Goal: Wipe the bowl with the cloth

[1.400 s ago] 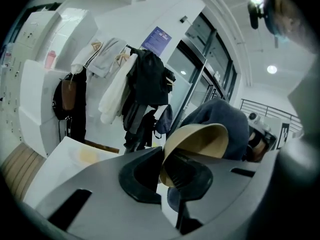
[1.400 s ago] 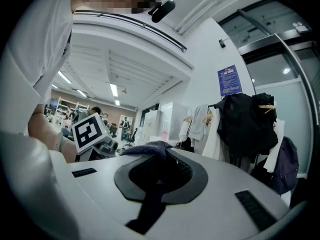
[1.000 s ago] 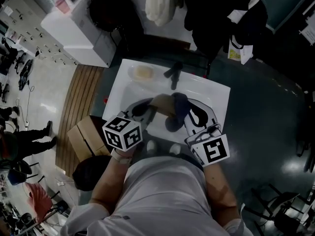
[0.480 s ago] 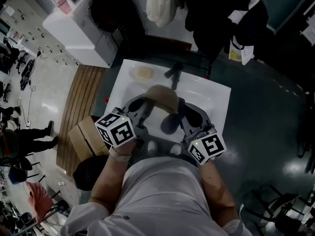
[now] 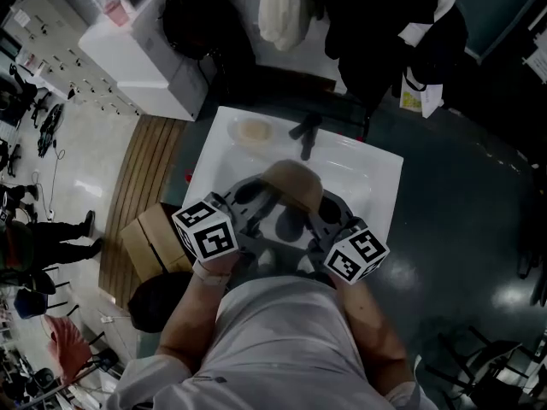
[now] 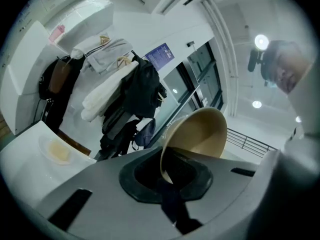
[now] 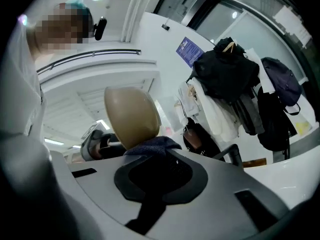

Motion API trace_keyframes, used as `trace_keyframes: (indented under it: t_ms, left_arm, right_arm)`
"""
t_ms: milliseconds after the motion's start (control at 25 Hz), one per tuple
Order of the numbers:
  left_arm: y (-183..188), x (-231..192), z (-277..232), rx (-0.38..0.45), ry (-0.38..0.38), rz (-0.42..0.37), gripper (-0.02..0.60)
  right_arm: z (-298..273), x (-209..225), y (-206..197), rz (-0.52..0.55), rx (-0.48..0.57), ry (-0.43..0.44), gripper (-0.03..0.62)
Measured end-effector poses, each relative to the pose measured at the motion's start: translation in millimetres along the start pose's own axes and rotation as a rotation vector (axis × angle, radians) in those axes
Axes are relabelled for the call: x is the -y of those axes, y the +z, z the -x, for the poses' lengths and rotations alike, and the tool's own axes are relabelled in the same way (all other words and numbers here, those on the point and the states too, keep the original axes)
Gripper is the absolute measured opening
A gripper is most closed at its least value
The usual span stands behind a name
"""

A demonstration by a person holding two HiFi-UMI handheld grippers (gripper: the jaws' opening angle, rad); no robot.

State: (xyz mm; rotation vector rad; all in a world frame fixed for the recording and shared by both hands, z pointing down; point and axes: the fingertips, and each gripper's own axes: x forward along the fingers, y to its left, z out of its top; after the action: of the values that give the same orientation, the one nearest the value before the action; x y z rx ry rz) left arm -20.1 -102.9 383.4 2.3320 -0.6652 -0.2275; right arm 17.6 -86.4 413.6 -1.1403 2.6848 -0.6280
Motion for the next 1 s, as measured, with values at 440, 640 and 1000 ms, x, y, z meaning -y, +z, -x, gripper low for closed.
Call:
trace_keyframes:
  t_ms: [440, 640, 1000]
  left_arm:
    - [-25.7, 29.7, 17.1, -0.331, -0.349, -0.135, 0.018]
    - [-38.4, 37.9, 29.8, -0.477, -0.450, -0.218, 0.018]
    - [-68.5, 34.2, 39.2, -0.663, -0.480, -0.334, 0.018]
  right_arm:
    - [-6.5, -31.1, -18.6, -0.052, -0.074, 0.221, 0.034]
    - [-5.1, -39.7, -16.6, -0.034, -0.091, 0.275, 0.034]
    - [-2.1, -40.4, -23.6, 0.069, -0.158, 0.295, 0.034]
